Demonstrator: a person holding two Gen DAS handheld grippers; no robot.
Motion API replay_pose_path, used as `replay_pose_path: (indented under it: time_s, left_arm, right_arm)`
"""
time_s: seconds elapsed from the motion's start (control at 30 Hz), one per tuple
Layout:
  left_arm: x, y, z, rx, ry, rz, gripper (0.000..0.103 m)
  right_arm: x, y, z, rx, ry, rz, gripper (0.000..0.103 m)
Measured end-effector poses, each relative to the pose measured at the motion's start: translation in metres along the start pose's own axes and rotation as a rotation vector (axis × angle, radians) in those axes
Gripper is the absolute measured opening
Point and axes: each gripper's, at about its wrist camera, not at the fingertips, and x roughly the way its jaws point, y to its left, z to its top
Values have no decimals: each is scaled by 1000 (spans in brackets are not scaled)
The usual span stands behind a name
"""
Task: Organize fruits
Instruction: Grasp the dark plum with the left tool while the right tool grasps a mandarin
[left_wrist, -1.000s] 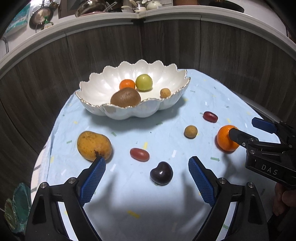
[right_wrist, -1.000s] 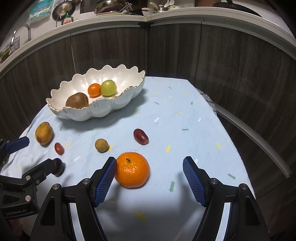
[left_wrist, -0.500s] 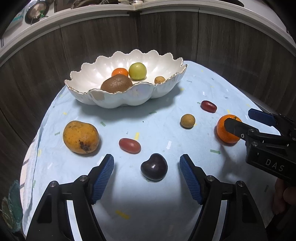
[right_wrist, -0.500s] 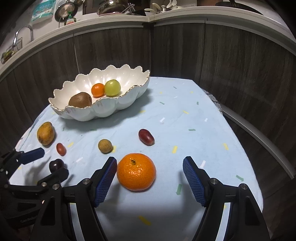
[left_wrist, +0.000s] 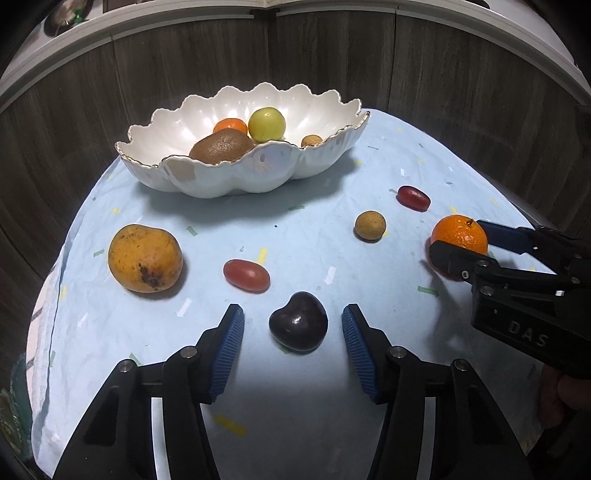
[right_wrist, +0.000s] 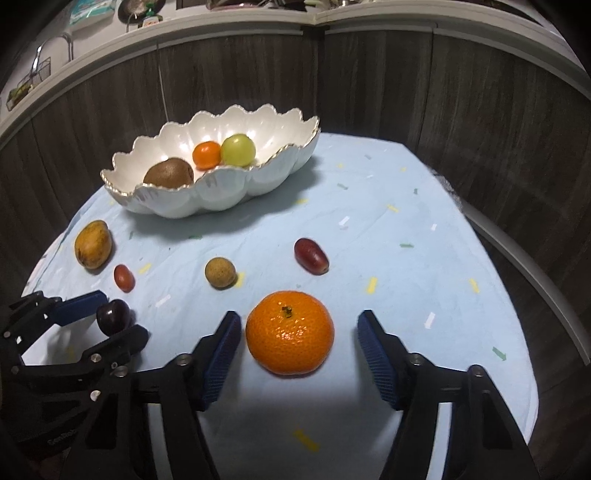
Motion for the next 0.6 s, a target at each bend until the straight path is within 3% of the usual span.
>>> replay_pose_path:
  time_s: [0.13,0.3,0.6]
  left_arm:
    - [-1,-1,0,6,-5,-12,44]
    - [-3,-3,1,13,-12,-13,29]
    - [-7,-2,4,10,-21,-6,28]
  right_arm:
    - [2,3,0,-13,11,16,49]
    - [2,1,-1,0,8,27,49]
    - [0,-2,-1,20,2,24,48]
